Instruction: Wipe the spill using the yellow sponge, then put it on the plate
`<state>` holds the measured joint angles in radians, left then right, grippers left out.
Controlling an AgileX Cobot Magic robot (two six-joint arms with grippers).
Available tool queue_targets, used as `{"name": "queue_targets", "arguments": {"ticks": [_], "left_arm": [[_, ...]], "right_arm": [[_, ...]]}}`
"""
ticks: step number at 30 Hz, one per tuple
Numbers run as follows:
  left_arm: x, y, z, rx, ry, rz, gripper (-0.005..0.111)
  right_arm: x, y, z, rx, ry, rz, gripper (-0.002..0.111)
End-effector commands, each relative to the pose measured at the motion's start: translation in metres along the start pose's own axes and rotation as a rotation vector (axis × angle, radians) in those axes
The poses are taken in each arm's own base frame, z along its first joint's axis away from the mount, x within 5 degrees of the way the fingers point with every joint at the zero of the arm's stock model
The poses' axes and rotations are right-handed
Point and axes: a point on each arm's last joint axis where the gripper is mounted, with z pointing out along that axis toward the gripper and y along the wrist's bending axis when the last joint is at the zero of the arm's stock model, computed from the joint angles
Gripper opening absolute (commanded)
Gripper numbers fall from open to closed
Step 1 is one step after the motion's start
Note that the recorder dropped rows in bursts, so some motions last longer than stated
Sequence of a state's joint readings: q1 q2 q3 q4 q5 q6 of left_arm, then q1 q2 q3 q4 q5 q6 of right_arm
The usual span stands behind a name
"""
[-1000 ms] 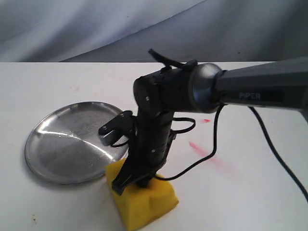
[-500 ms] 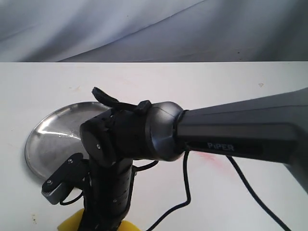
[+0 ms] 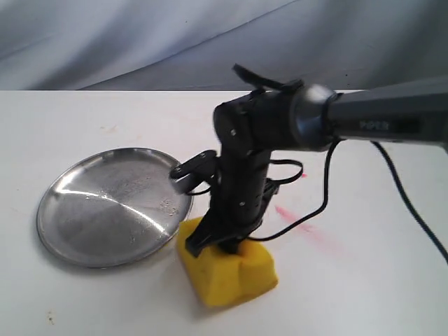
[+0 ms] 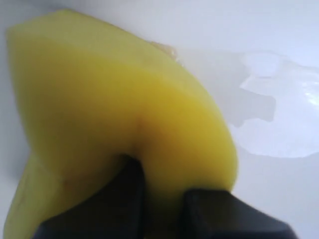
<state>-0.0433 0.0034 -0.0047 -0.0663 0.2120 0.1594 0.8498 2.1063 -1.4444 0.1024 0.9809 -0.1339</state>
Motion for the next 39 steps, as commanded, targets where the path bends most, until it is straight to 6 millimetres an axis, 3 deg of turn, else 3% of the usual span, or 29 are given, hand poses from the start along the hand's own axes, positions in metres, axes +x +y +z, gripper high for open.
{"name": "queue_targets", "arguments": {"ticks": [1, 7, 10, 14, 19, 25, 30, 35, 39], "left_arm": [[0.001, 0.0, 0.0, 0.005, -0.006, -0.002, 0.0], [0.001, 0.0, 0.0, 0.005, -0.006, -0.002, 0.0], [0.001, 0.0, 0.0, 0.005, -0.006, -0.002, 0.0], [0.001, 0.0, 0.0, 0.005, -0.006, -0.002, 0.0], [0.001, 0.0, 0.0, 0.005, -0.006, -0.002, 0.0], [0.001, 0.0, 0.0, 0.005, -0.006, -0.002, 0.0], [0.001, 0.0, 0.0, 0.005, -0.006, -0.002, 0.0], [0.001, 0.0, 0.0, 0.005, -0.006, -0.002, 0.0], [0.001, 0.0, 0.0, 0.005, -0.006, -0.002, 0.0]], "right_arm": [[0.014, -0.074, 0.004, 0.132, 0.047, 0.124, 0.0], [0.04, -0.142, -0.003, 0.155, 0.063, 0.367, 0.0], [0.052, -0.159, -0.005, 0.139, 0.095, 0.432, 0.0], [0.057, -0.16, -0.005, 0.126, 0.141, 0.435, 0.0], [0.037, -0.121, -0.001, -0.001, 0.093, 0.347, 0.0], [0.01, -0.031, 0.004, -0.182, 0.059, 0.136, 0.0], [0.012, 0.042, -0.002, -0.325, 0.123, -0.033, 0.0], [0.021, 0.085, -0.04, -0.337, 0.068, -0.16, 0.0], [0.022, 0.094, -0.082, -0.326, -0.126, -0.185, 0.0]]}}
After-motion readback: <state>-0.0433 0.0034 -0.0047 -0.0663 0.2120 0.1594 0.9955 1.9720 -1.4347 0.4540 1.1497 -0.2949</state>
